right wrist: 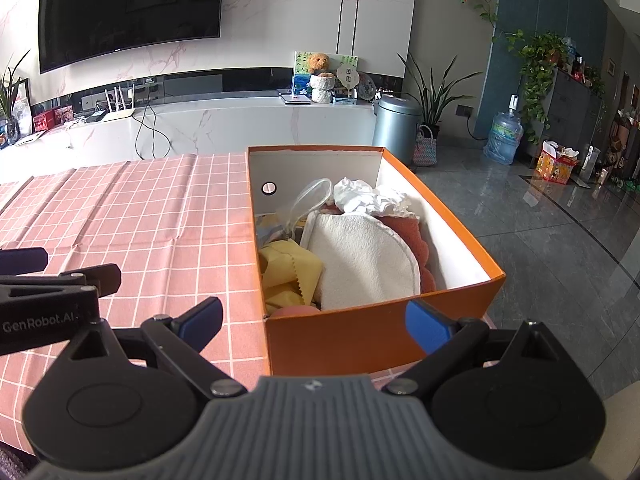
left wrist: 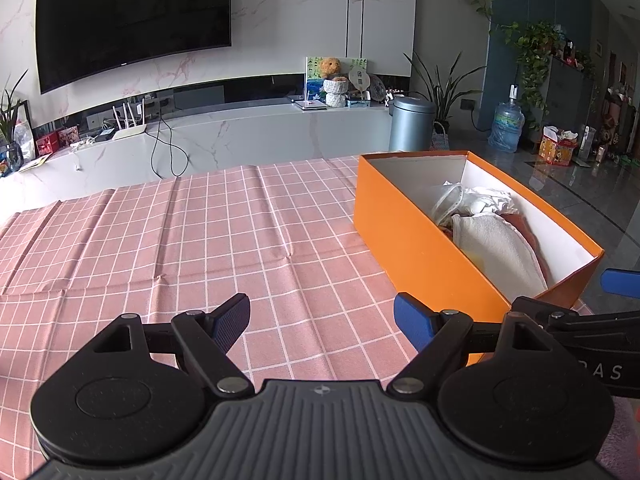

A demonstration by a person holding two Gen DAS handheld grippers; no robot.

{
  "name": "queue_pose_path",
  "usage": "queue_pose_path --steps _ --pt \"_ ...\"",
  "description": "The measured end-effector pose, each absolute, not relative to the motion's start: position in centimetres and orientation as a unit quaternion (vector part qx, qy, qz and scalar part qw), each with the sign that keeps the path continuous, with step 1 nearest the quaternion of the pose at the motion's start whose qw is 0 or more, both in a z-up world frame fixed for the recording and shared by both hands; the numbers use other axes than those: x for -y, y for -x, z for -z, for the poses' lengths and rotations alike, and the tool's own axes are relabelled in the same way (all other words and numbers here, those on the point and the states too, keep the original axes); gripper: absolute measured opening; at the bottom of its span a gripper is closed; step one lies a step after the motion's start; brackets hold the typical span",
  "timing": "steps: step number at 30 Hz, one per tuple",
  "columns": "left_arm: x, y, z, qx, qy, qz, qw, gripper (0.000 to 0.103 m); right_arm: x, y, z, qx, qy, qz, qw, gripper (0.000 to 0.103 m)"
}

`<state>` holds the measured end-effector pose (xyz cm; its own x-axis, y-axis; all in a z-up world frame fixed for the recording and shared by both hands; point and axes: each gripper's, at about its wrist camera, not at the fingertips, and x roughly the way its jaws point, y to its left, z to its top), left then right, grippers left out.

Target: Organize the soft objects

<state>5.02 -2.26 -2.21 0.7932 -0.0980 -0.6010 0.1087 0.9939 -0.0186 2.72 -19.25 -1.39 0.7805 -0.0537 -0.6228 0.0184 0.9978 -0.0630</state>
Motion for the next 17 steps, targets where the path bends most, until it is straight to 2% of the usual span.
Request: queue_pose_path --steps 17 --pt "1.93 -4.98 1.77 -0.317 0.001 0.054 0.947 0.096 19.12 -2.81 1.53 -0.332 0.029 0.017 0.943 0.097"
